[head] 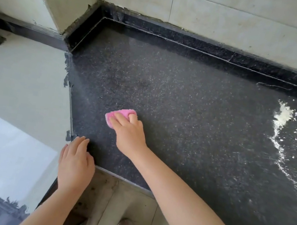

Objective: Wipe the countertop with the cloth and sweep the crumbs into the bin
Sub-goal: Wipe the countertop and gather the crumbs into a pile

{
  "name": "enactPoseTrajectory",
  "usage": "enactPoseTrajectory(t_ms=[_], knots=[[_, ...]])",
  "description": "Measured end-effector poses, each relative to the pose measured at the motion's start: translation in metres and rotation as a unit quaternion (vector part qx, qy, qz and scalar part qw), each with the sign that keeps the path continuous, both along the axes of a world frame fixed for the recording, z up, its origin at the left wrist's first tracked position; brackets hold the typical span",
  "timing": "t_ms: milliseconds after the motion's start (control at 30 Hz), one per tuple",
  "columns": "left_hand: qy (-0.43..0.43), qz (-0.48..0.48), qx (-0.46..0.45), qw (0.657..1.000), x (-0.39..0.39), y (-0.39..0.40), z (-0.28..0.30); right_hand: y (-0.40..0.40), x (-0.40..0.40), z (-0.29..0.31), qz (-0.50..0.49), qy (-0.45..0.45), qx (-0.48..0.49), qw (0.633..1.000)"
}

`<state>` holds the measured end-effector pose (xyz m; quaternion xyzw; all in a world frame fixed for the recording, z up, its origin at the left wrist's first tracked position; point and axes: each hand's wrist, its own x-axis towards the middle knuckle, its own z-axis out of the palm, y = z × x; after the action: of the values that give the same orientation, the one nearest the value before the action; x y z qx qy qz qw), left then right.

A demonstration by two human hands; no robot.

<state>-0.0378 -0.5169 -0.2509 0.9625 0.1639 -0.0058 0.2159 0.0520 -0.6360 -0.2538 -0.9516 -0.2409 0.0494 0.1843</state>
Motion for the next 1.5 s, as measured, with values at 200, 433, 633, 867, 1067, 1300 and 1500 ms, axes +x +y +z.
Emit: enactPoseTrajectory(t_ms=[200,433,633,867,1067,1300,1500], knots=[[-0.048,-0.050,0.006,0.998,0.010,-0.007,-0.003,-0.073,0.036,-0.007,-0.229,-0.024,-0.051,0.972],[-0.041,-0.120,-0.019,0.992,0.033,-0.051,-0.002,-0.239,-0.017,-0.008,-0.440,-0.003,-0.113,0.891],[-0.044,-0.220,-0.034,0.974,0.051,-0.114,0.002,-0.298,-0.057,-0.002,-0.455,-0.025,-0.131,0.880],[-0.040,-0.294,-0.043,0.954,0.065,-0.196,0.005,-0.228,-0.058,-0.008,-0.288,-0.063,-0.104,0.950],[-0.034,-0.301,-0.058,0.951,0.055,-0.251,-0.002,-0.294,-0.066,-0.016,-0.360,-0.071,-0.096,0.925],[-0.022,-0.303,-0.084,0.949,0.049,-0.320,0.003,-0.368,-0.091,0.024,-0.351,-0.151,0.010,0.924],[0.009,-0.310,-0.023,0.950,0.038,-0.346,-0.018,-0.342,-0.164,0.000,-0.237,-0.104,0.007,0.966]])
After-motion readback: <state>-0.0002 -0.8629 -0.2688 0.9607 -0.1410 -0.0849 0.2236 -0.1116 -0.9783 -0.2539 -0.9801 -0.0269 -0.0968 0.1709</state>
